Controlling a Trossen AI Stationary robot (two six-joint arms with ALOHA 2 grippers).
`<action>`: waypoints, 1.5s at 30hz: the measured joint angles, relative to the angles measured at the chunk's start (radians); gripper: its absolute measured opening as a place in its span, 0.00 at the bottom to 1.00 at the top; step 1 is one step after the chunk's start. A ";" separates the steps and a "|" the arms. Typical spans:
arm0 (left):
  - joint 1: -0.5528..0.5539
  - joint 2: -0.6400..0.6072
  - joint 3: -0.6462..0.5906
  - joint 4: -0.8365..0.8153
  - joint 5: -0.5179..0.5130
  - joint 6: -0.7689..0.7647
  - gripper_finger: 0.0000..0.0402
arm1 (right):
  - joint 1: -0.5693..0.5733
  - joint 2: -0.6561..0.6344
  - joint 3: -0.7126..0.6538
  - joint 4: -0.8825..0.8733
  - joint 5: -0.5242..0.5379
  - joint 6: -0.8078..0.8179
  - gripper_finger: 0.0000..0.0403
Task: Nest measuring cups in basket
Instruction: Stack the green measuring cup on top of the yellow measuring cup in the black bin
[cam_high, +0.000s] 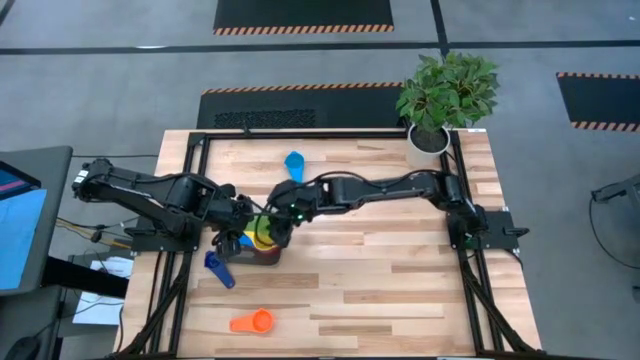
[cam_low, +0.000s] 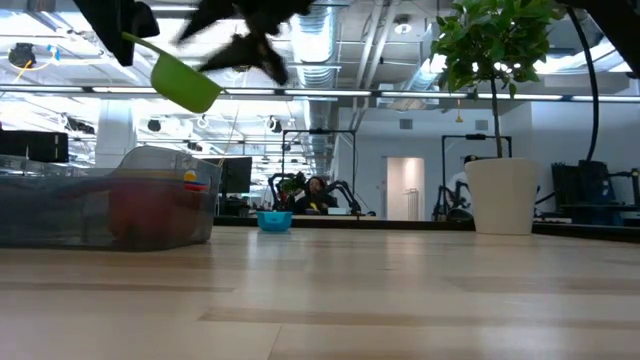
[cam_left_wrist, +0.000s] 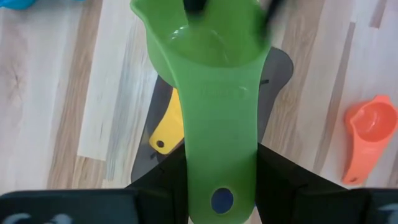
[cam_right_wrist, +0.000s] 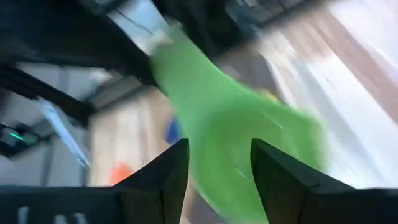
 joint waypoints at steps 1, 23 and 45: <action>0.000 0.000 0.000 0.000 0.001 0.001 0.30 | -0.003 -0.012 -0.002 -0.043 0.001 -0.005 0.46; -0.033 0.010 0.000 -0.012 0.032 0.076 0.30 | 0.163 -0.255 0.000 -0.878 0.390 0.160 0.33; -0.034 0.015 -0.108 -0.024 0.007 0.166 0.30 | 0.313 -0.598 -0.349 -1.083 0.557 0.620 0.29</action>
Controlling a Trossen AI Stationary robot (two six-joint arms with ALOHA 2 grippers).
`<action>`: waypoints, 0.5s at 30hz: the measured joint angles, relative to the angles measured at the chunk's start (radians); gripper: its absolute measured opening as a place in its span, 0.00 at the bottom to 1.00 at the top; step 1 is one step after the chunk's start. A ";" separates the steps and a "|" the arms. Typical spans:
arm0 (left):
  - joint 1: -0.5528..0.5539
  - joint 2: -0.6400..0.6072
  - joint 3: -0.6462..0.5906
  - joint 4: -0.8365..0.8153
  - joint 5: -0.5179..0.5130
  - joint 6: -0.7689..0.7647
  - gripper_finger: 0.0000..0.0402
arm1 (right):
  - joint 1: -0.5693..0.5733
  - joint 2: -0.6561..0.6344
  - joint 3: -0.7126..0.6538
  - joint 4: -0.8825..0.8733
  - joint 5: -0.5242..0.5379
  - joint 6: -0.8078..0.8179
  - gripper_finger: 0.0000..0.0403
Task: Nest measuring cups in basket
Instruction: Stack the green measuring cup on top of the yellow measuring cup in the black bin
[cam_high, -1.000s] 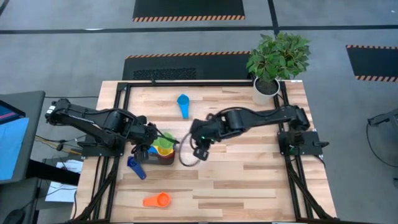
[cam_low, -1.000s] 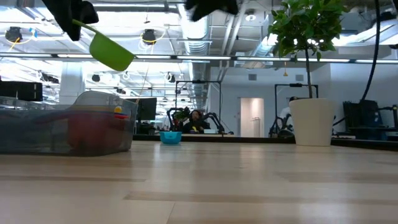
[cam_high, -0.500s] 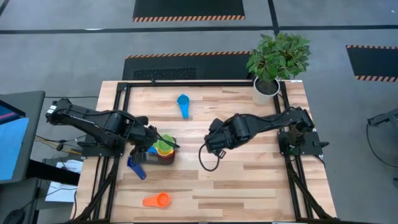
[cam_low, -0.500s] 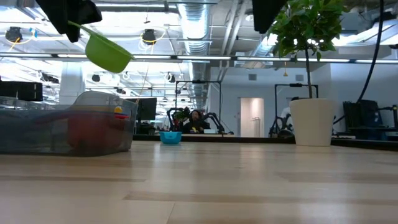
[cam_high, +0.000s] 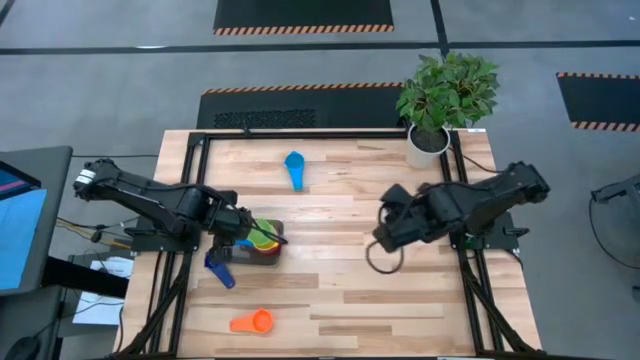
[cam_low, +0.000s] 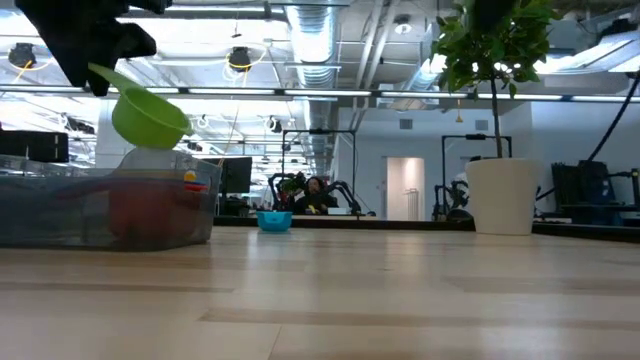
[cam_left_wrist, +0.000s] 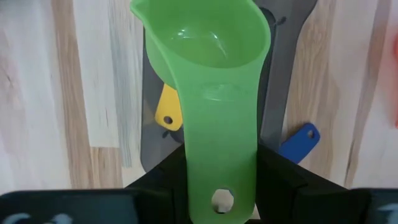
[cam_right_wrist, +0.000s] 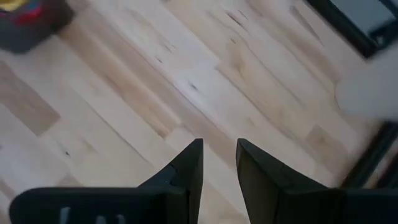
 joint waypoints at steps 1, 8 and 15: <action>0.000 0.000 -0.006 0.005 0.000 0.003 0.30 | 0.011 -0.021 -0.028 -0.001 0.000 0.035 0.29; 0.000 0.000 -0.058 0.124 0.030 0.043 0.30 | 0.083 -0.098 -0.164 0.013 0.000 0.240 0.29; 0.000 0.001 -0.077 0.129 0.034 0.061 0.30 | 0.112 -0.096 -0.184 0.030 0.001 0.280 0.29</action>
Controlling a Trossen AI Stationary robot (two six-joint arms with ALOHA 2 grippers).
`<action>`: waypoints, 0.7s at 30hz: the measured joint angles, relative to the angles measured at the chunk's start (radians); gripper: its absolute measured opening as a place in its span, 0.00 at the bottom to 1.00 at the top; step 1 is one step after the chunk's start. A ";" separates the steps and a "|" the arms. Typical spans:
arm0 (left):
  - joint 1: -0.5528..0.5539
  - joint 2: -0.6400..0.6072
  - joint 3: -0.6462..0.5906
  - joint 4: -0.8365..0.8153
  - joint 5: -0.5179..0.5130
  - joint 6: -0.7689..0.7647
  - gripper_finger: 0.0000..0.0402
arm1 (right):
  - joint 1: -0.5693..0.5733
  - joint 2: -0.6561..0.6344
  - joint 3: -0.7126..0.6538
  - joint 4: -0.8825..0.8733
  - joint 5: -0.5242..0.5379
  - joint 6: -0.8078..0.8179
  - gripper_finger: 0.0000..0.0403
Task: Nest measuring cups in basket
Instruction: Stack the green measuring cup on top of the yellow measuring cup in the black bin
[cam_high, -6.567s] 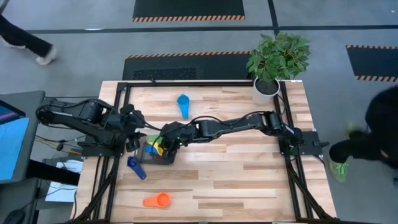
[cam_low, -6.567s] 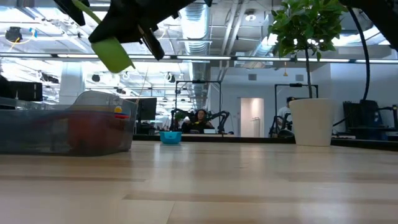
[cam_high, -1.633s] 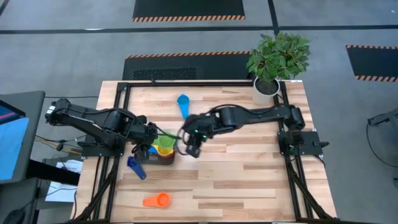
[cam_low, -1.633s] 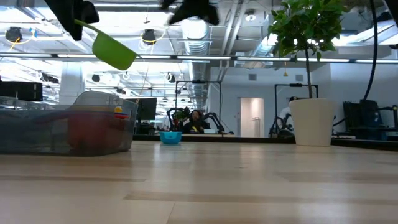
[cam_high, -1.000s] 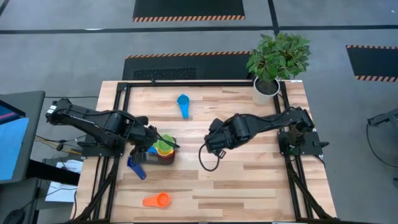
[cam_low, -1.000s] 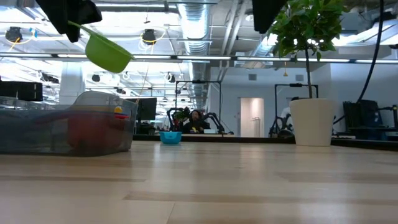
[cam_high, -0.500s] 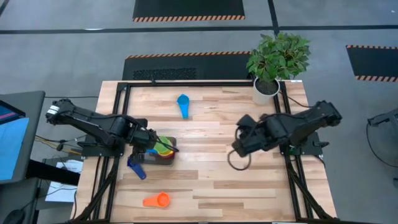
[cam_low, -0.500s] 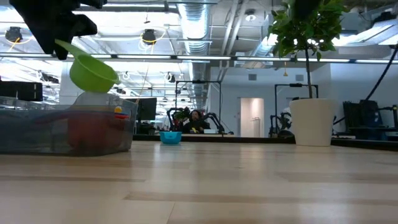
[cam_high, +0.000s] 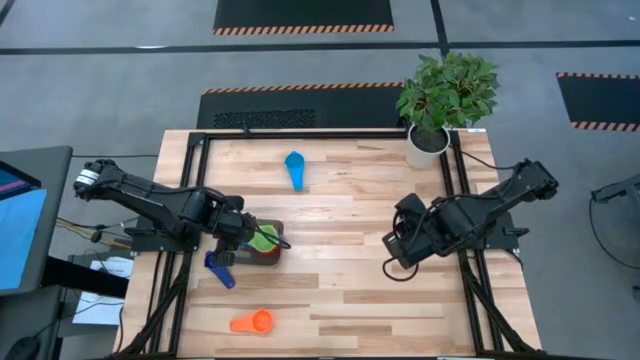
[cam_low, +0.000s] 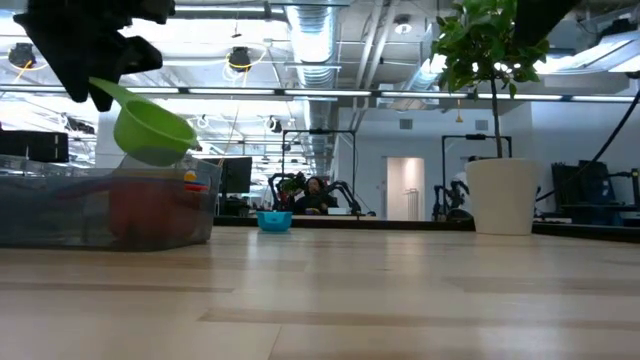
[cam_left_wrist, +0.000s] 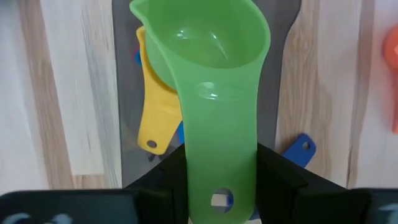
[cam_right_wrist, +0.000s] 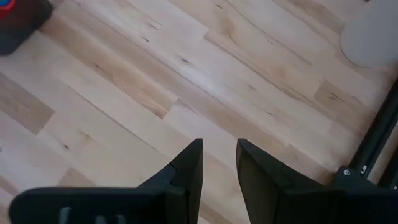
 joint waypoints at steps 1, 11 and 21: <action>0.000 0.000 0.000 0.000 0.000 0.004 0.30 | 0.002 0.000 -0.002 0.001 0.001 0.000 0.29; 0.009 0.010 0.000 0.008 -0.071 0.030 0.30 | 0.002 0.000 -0.003 0.021 0.002 0.002 0.29; 0.024 0.011 0.000 0.009 -0.036 0.024 0.30 | 0.002 0.001 -0.003 0.028 0.002 0.001 0.29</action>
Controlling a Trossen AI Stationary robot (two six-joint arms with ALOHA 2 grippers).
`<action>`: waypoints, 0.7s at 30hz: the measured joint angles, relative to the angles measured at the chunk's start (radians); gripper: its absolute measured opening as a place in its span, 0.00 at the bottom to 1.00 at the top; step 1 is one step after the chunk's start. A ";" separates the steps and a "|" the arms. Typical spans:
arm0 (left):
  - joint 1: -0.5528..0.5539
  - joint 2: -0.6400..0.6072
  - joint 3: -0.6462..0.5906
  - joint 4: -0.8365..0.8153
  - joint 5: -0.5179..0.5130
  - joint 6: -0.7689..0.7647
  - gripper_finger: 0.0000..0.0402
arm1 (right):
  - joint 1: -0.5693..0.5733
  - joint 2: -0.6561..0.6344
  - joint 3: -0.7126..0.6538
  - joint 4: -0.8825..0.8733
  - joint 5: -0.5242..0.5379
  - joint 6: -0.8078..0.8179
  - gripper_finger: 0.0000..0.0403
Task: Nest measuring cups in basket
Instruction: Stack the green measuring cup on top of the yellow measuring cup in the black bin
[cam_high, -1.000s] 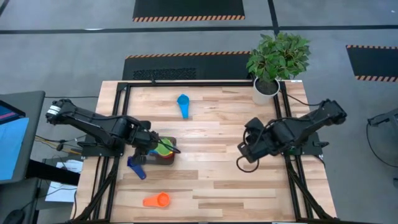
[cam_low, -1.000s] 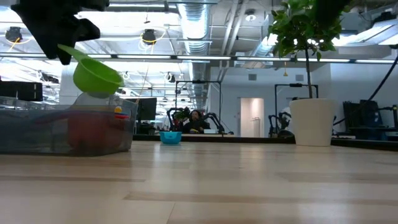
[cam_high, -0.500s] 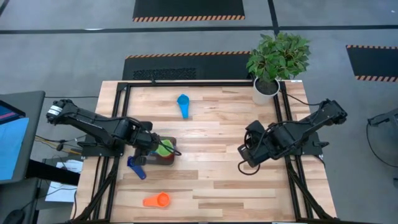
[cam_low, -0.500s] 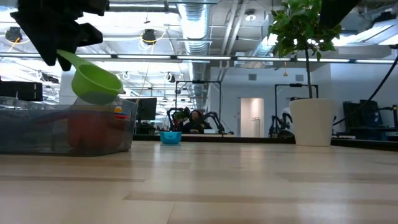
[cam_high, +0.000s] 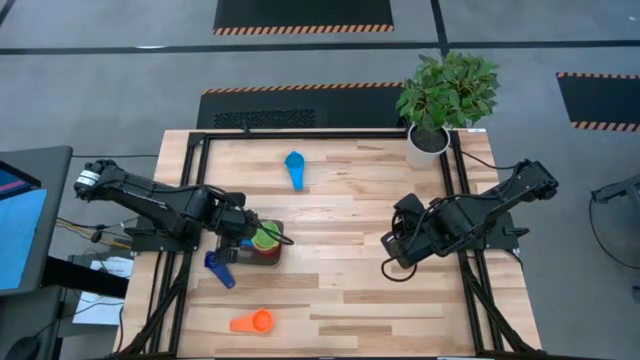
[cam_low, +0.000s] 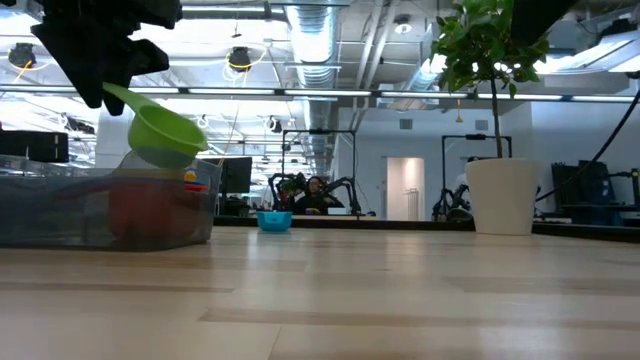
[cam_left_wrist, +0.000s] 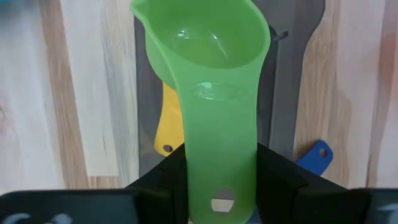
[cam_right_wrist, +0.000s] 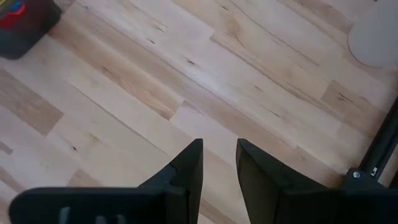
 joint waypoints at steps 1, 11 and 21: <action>0.000 0.006 0.000 0.000 -0.001 0.000 0.30 | 0.000 0.000 0.000 0.000 0.000 0.000 0.29; 0.001 0.108 0.000 -0.007 0.018 0.002 0.37 | 0.000 0.000 0.000 0.007 -0.003 -0.002 0.29; 0.002 0.112 0.000 -0.018 0.018 -0.006 0.54 | 0.000 0.000 0.000 0.007 -0.003 -0.010 0.29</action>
